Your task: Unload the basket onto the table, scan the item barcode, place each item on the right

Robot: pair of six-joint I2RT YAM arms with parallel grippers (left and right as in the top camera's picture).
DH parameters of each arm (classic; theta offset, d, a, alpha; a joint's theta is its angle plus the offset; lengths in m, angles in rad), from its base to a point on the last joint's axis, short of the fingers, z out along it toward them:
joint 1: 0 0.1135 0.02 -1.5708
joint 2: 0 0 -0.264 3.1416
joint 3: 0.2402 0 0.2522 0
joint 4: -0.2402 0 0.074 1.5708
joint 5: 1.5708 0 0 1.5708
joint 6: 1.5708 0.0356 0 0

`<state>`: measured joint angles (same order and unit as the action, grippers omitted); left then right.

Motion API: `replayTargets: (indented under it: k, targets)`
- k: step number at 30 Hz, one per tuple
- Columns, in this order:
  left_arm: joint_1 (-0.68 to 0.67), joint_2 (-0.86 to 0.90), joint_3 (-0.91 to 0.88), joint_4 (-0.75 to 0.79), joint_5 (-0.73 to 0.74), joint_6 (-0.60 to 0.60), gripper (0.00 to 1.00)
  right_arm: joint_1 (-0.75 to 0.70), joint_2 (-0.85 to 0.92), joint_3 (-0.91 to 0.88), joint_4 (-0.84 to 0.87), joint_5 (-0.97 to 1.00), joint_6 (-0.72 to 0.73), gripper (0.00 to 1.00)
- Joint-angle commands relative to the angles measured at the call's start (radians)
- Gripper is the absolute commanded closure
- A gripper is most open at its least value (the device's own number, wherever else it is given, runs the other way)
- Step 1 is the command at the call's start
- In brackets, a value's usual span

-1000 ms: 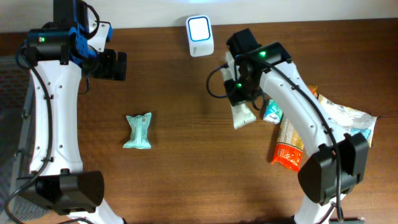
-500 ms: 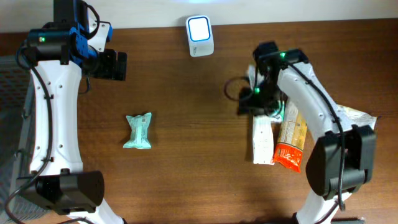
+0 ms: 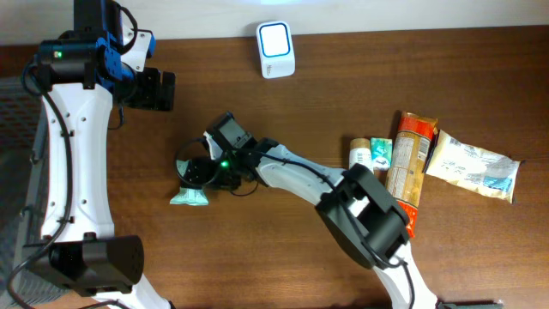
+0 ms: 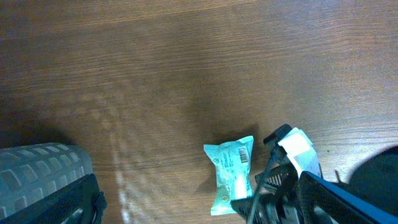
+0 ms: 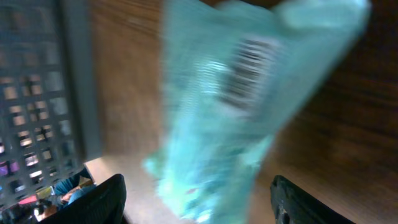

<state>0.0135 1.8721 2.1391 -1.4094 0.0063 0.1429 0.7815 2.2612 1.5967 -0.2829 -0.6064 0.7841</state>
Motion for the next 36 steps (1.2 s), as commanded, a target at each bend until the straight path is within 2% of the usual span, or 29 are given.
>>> replayTargets:
  k: [1, 3, 4, 5, 6, 9, 12, 13, 14, 15, 16, 17, 18, 20, 22, 24, 25, 27, 29, 30, 32, 36]
  targets:
    - [0.003, -0.006, 0.006, 0.002, -0.003, 0.02, 0.01, -0.004, 0.047, -0.004, 0.011, -0.018, 0.063, 0.41]
    - [0.003, -0.006, 0.006, 0.002, -0.003, 0.02, 0.01, -0.004, 0.047, -0.004, 0.008, -0.033, 0.043, 0.64]
    - [0.003, -0.006, 0.006, 0.002, -0.003, 0.02, 0.01, -0.006, 0.047, -0.003, -0.029, -0.061, -0.023, 0.74]
    - [0.003, -0.006, 0.006, 0.002, -0.003, 0.02, 0.01, -0.014, 0.047, -0.003, -0.07, -0.072, -0.055, 0.79]
    - [0.003, -0.006, 0.006, 0.002, -0.003, 0.02, 0.01, -0.025, 0.047, -0.003, -0.118, -0.072, -0.091, 0.81]
    - [0.003, -0.006, 0.006, 0.002, -0.003, 0.02, 0.01, -0.086, 0.028, 0.035, -0.331, -0.071, -0.317, 0.81]
    - [0.003, -0.006, 0.006, 0.002, -0.003, 0.02, 0.01, -0.164, 0.026, 0.186, -0.724, -0.063, -0.838, 0.81]
    - [0.003, -0.006, 0.006, 0.002, -0.003, 0.02, 0.01, -0.188, 0.026, 0.243, -0.874, 0.017, -1.036, 0.81]
    - [0.003, -0.006, 0.006, 0.002, -0.003, 0.02, 0.01, -0.201, 0.026, 0.278, -0.964, 0.1, -1.172, 0.8]
    - [0.003, -0.006, 0.006, 0.002, -0.003, 0.02, 0.01, -0.206, 0.026, 0.295, -1.014, 0.208, -1.245, 0.66]
    - [0.003, -0.006, 0.006, 0.002, -0.003, 0.02, 0.01, -0.206, 0.026, 0.3, -1.03, 0.324, -1.263, 0.44]
    - [0.003, -0.006, 0.006, 0.002, -0.003, 0.02, 0.01, -0.206, 0.026, 0.301, -1.03, 0.345, -1.261, 0.37]
    - [0.003, -0.006, 0.006, 0.002, -0.003, 0.02, 0.01, -0.206, 0.026, 0.323, -1.026, 0.277, -1.191, 0.37]
    - [0.003, -0.006, 0.006, 0.002, -0.003, 0.02, 0.01, -0.205, 0.026, 0.359, -0.994, 0.137, -1.066, 0.44]
    - [0.003, -0.006, 0.006, 0.002, -0.003, 0.02, 0.01, -0.186, 0.027, 0.361, -0.923, -0.075, -0.932, 0.61]
    - [0.003, -0.006, 0.006, 0.002, -0.003, 0.02, 0.01, -0.121, 0.027, 0.355, -0.871, -0.116, -0.811, 0.75]
    - [0.003, -0.006, 0.006, 0.002, -0.003, 0.02, 0.01, -0.086, 0.027, 0.343, -0.852, -0.115, -0.766, 0.78]
    - [0.002, -0.006, 0.006, 0.002, -0.003, 0.02, 0.01, -0.005, 0.036, 0.288, -0.822, -0.013, -0.616, 0.81]
    - [0.003, -0.006, 0.006, 0.002, -0.003, 0.02, 0.01, 0.03, 0.036, 0.228, -0.805, 0.069, -0.539, 0.81]
    - [0.003, -0.006, 0.006, 0.002, -0.003, 0.02, 0.01, 0.023, 0.036, 0.224, -0.843, 0.174, -0.538, 0.76]
    - [0.003, -0.006, 0.006, 0.002, -0.003, 0.02, 0.01, -0.005, 0.036, 0.224, -0.879, 0.251, -0.539, 0.76]
    - [0.003, -0.006, 0.006, 0.002, -0.003, 0.02, 0.01, -0.108, 0.036, 0.235, -0.89, 0.236, -0.603, 0.76]
